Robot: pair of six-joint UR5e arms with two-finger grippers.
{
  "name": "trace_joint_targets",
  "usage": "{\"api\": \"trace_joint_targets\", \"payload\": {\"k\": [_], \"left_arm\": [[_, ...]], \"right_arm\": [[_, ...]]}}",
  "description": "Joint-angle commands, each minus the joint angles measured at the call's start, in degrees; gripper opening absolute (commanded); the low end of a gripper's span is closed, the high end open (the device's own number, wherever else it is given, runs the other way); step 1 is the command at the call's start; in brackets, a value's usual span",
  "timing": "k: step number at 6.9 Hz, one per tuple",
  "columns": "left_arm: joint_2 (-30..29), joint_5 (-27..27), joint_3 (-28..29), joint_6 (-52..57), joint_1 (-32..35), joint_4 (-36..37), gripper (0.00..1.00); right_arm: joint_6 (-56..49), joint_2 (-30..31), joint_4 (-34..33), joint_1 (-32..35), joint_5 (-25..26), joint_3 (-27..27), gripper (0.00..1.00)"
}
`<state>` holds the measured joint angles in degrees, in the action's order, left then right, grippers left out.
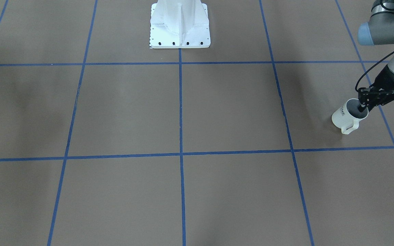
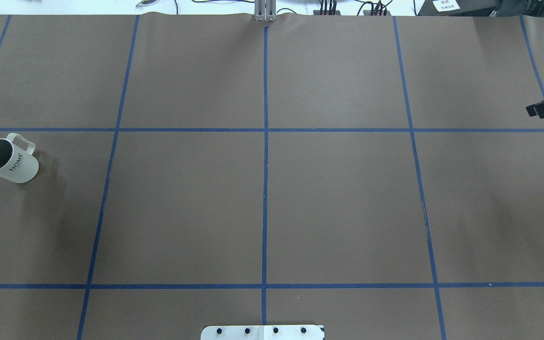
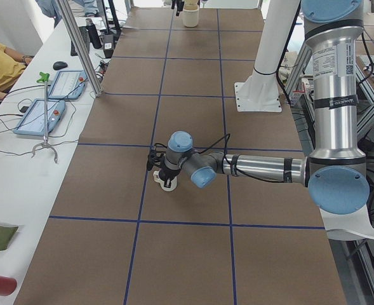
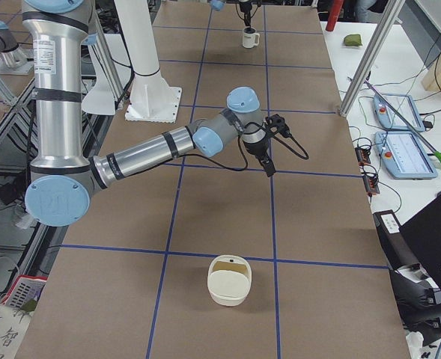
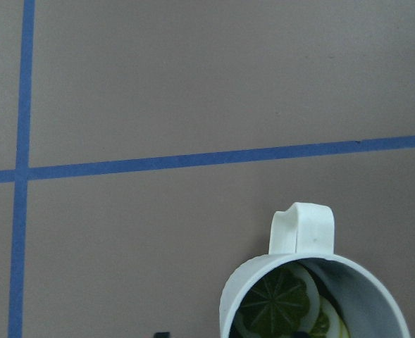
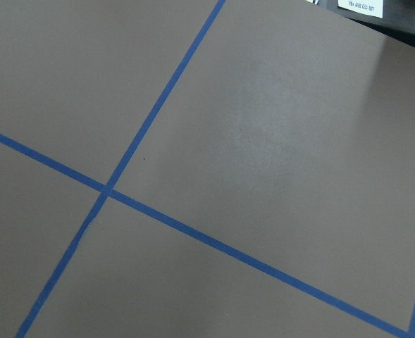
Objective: Left arm hands cup to right arm to dump lemon
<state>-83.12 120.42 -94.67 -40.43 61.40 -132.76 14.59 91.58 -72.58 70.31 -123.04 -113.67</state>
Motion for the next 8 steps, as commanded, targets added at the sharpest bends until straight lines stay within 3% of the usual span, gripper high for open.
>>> {"api": "trace_joint_targets", "payload": {"k": [1, 2, 3, 5, 7, 8], "left_arm": [[0.1, 0.0, -0.3, 0.6, -0.1, -0.3, 0.0], [0.1, 1.6, -1.6, 0.6, 0.1, -0.1, 0.0], [-0.1, 7.6, -3.2, 0.4, 0.6, 0.2, 0.0], [-3.8, 9.2, -5.2, -4.3, 3.3, 0.8, 0.0], [-13.5, 9.2, -4.5, -20.5, 3.2, 1.0, 0.0], [-18.1, 9.2, -4.4, -26.8, 3.0, 1.2, 0.0]], "right_arm": [[-0.1, 0.0, 3.3, 0.0, 0.0, 0.3, 1.0], [0.1, 0.1, 6.7, 0.0, 0.0, 0.4, 1.0], [-0.7, -1.1, 9.5, -0.4, 0.0, 1.2, 1.0], [0.4, -5.6, 21.5, -2.1, 0.3, 8.0, 0.99], [4.2, -7.4, 35.1, -6.8, 7.3, 12.4, 0.97], [5.1, -9.7, 35.7, -10.1, 13.3, 12.9, 0.98]]}}
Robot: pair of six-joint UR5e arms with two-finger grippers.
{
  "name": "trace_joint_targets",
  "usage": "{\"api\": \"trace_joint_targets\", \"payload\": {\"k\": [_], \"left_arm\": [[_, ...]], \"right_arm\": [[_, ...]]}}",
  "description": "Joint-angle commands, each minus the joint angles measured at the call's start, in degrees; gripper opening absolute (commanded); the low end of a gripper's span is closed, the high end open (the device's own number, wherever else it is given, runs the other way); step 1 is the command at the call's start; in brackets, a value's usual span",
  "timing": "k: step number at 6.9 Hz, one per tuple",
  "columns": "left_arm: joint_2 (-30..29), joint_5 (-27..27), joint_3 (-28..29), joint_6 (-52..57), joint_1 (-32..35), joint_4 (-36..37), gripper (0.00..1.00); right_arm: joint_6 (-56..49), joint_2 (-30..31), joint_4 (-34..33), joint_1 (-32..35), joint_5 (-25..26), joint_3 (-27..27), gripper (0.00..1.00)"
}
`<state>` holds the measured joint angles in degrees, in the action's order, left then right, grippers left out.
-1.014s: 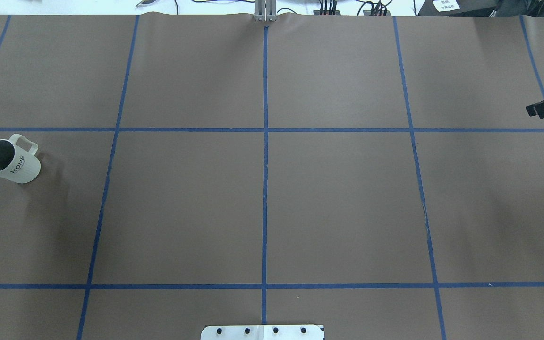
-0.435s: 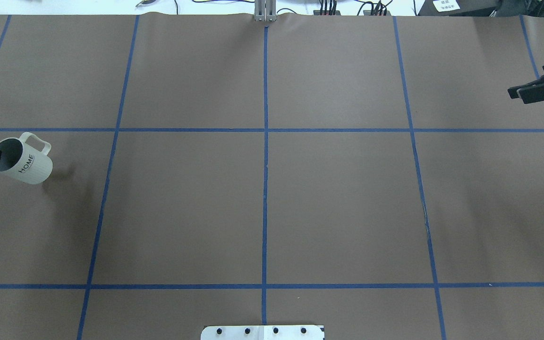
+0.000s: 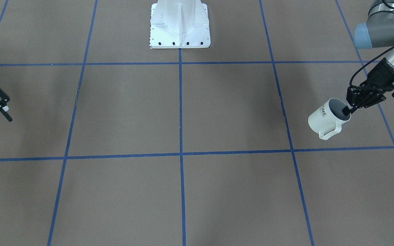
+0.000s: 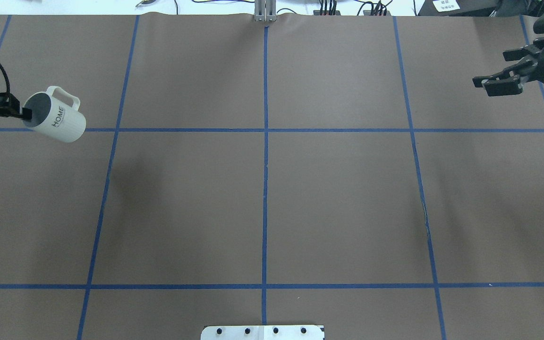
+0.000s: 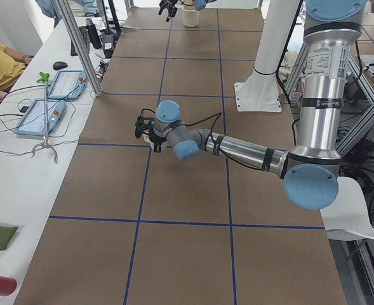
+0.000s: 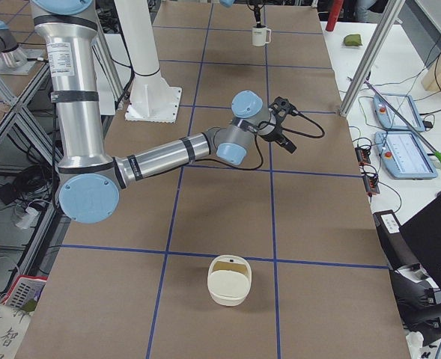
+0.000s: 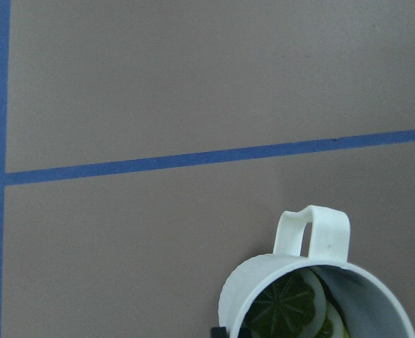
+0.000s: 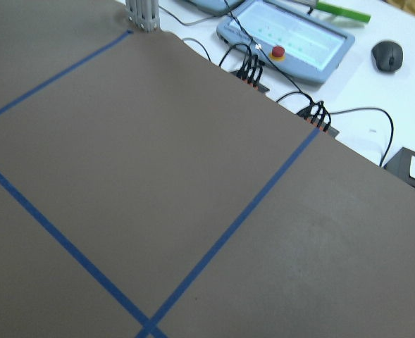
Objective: Left arm hands cup to right arm to dump lemon
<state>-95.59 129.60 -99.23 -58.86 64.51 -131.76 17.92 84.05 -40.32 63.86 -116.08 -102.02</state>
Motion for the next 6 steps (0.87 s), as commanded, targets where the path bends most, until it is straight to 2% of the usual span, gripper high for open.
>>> {"api": "trace_joint_targets", "payload": {"k": [1, 3, 5, 6], "left_arm": [[-11.3, 0.0, 0.4, -13.8, -0.3, 3.4, 0.0], [-22.3, 0.0, -0.3, -22.7, -0.9, 14.7, 0.0], [-30.1, -2.1, 1.4, -33.4, -6.6, 15.0, 0.0], [-33.3, -4.6, 3.2, -36.7, -8.4, 15.0, 0.0]], "right_arm": [[1.7, -5.0, 3.3, -7.5, 12.9, 2.1, 0.98], [1.7, -12.3, 3.1, -17.5, 28.6, 4.5, 0.99], [1.6, -18.8, 3.5, -25.4, 39.0, 6.9, 0.99], [1.4, -20.1, 3.4, -27.5, 42.7, 6.9, 0.99]]}}
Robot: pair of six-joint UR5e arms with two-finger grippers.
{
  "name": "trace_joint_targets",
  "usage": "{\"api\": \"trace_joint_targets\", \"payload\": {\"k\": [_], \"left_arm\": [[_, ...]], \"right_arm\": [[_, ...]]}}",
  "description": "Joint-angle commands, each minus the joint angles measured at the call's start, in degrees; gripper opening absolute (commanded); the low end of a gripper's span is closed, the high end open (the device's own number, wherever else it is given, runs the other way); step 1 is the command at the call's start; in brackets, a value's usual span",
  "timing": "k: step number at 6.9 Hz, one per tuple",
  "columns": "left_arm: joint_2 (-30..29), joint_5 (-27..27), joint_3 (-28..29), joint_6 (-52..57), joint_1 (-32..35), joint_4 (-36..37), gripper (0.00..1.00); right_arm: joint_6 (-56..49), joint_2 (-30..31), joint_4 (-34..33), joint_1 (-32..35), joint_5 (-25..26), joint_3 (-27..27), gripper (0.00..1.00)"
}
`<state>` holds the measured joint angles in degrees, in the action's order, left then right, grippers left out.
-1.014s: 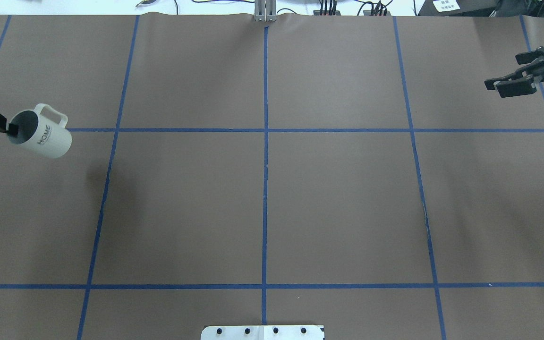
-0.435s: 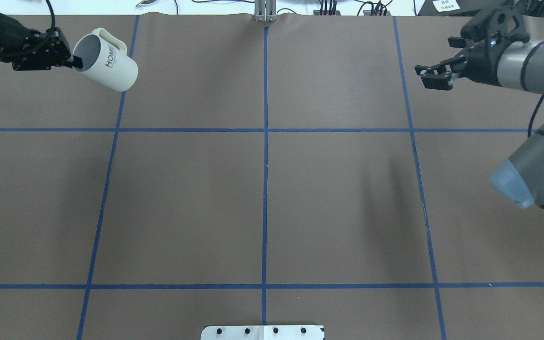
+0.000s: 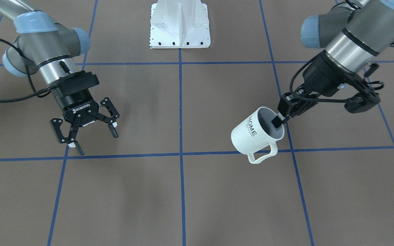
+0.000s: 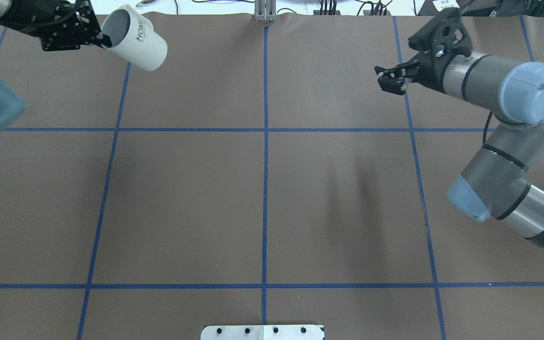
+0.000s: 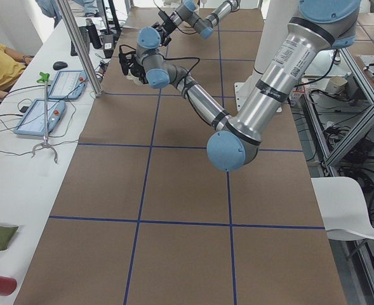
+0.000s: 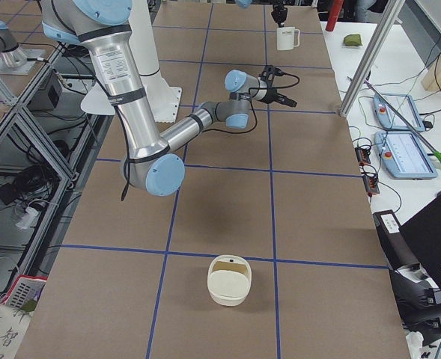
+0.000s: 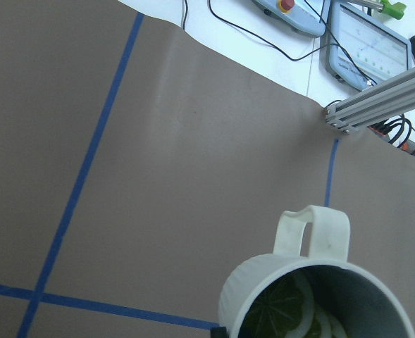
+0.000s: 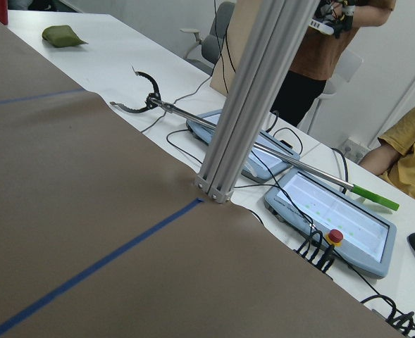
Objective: Left arm hands cup to right arm to dump lemon
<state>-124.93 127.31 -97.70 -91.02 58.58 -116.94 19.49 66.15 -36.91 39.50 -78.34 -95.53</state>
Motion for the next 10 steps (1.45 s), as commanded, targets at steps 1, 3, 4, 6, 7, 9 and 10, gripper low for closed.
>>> {"api": "trace_joint_targets", "payload": {"k": [1, 3, 4, 6, 7, 9, 10], "left_arm": [[-6.2, -5.3, 3.3, -7.9, -4.6, 0.2, 0.0], [-11.9, -10.6, 8.0, -10.6, -8.6, 0.2, 0.0], [-13.1, -10.7, 9.3, -10.8, -8.7, 0.2, 0.0], [-13.3, -10.7, 9.5, -10.8, -8.8, 0.2, 0.0], [-13.7, -10.7, 9.4, -10.8, -9.4, 0.2, 0.0], [-14.7, -10.8, 9.5, -11.7, -10.6, 0.4, 0.0], [-14.7, -10.8, 9.5, -11.6, -10.7, 0.4, 0.0]], "right_arm": [[-0.3, -3.6, -0.1, -4.5, 7.8, 0.3, 0.99], [-0.4, -6.2, -0.2, -9.9, 19.0, 0.6, 0.99], [-0.6, -6.2, -0.2, -10.9, 19.5, 0.4, 0.99], [-1.7, -6.4, -0.2, -12.1, 20.8, 0.3, 0.99], [-4.7, -7.3, -0.2, -12.3, 20.9, 0.6, 0.98], [-5.3, -7.4, -0.3, -12.3, 21.1, 0.6, 0.98], [-6.5, -7.3, -0.3, -12.5, 22.4, 0.6, 0.98]]}}
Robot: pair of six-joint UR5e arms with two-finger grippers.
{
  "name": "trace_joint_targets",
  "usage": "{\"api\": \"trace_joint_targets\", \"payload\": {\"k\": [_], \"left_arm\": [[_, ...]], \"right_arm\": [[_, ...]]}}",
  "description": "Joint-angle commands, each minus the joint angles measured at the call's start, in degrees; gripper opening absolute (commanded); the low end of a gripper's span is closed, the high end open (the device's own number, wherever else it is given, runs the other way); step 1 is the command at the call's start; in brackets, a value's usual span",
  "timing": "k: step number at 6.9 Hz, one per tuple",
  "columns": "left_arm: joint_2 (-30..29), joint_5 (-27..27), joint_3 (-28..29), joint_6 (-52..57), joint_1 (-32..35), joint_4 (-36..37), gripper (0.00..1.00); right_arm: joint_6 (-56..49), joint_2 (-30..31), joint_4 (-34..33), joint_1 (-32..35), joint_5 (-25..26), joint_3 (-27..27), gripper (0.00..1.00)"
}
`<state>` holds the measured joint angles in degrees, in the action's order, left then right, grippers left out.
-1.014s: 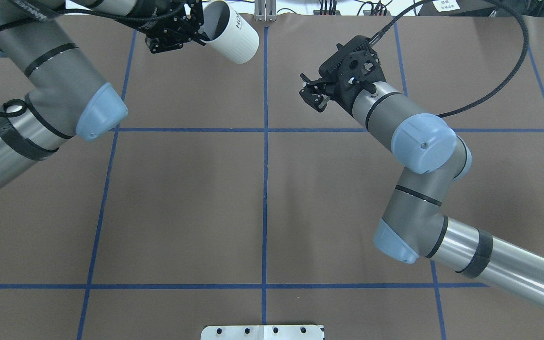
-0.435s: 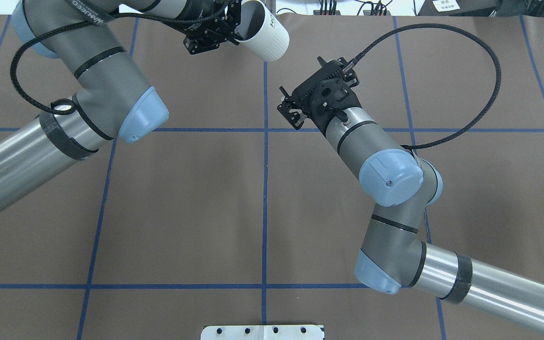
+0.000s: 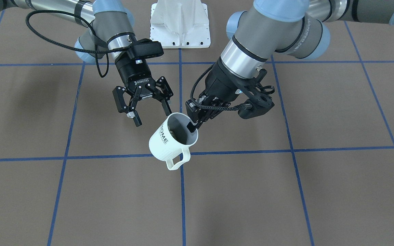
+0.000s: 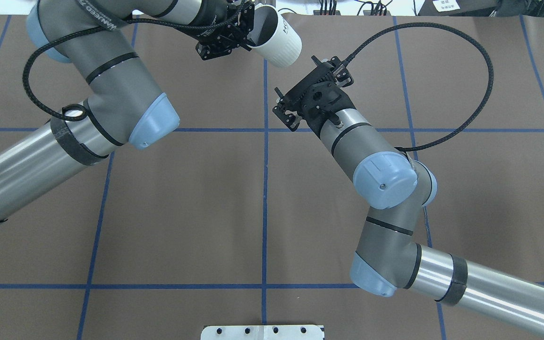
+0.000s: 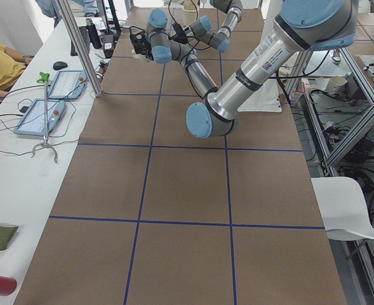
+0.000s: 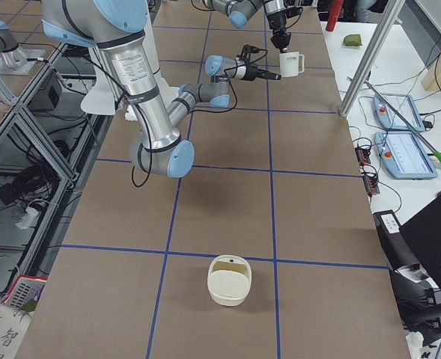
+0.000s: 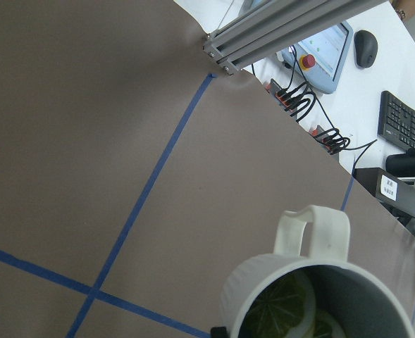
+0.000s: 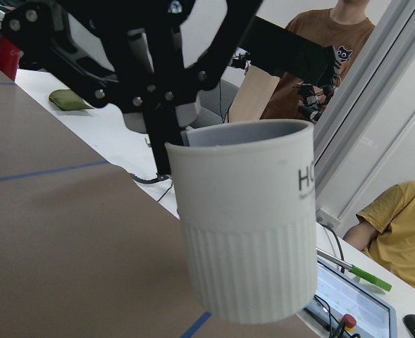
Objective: Left arm hands cup to right arm to dump lemon
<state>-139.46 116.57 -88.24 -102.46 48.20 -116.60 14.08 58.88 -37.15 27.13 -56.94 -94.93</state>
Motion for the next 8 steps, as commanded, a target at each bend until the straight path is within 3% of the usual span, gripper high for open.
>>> {"api": "trace_joint_targets", "payload": {"k": [1, 8], "left_arm": [[-0.2, 0.0, 0.0, -0.3, -0.5, 0.1, 0.0], [0.1, -0.4, -0.4, -0.2, -2.0, 0.1, 0.0]], "right_arm": [[-1.6, 0.0, 0.0, -0.1, 1.7, 0.1, 0.98], [-2.0, -1.8, -0.1, -1.3, 2.9, 0.9, 0.96]]}}
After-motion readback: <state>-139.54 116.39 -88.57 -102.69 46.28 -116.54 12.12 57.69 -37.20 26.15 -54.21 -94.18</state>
